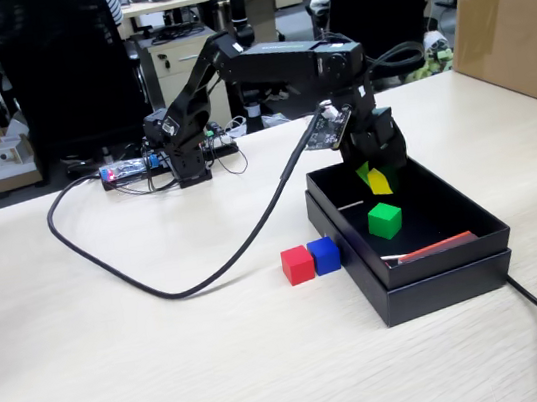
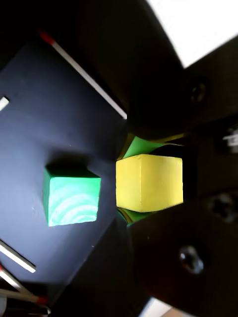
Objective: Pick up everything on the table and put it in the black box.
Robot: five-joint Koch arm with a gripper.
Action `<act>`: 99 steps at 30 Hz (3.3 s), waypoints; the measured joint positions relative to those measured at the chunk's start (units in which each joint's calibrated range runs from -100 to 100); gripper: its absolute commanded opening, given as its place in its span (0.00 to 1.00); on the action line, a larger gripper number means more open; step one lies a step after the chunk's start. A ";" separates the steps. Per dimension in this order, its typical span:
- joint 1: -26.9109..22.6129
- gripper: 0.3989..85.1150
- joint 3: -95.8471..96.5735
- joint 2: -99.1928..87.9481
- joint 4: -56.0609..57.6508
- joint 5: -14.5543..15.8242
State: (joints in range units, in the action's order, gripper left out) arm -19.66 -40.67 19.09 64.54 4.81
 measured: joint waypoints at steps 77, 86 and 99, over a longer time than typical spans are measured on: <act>16.95 0.19 6.39 -1.81 2.09 -1.27; 13.04 0.19 2.28 -23.43 2.17 -2.30; 0.24 0.20 -7.58 -2.72 2.17 -1.07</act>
State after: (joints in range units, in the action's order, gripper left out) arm -19.41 -48.24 16.38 66.71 3.74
